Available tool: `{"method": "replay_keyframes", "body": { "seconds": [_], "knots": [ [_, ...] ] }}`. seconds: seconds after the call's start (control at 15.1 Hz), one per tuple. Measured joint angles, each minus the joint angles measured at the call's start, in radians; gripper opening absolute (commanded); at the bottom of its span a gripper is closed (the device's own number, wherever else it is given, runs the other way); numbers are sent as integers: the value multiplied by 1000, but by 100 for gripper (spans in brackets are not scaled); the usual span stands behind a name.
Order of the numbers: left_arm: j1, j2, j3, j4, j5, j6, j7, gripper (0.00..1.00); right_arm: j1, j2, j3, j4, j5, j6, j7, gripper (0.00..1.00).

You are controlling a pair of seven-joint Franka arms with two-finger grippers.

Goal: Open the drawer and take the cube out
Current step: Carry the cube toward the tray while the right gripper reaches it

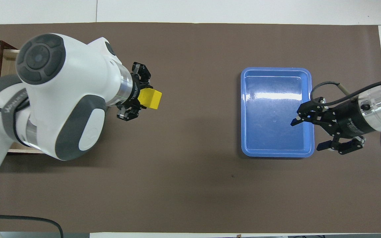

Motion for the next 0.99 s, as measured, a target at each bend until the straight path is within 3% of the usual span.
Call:
{"method": "replay_keyframes", "body": {
  "seconds": [0.26, 0.46, 0.99],
  "knots": [
    [-145, -1, -1, -117, -135, 312, -217, 0, 53, 44, 0, -115, 161, 153, 168, 100],
    [-243, 0, 0, -216, -169, 516, -319, 0, 154, 101, 2, -148, 225, 295, 263, 100],
    [-274, -1, 5, -276, -175, 571, -371, 0, 213, 140, -2, -156, 293, 445, 344, 100]
  ]
}}
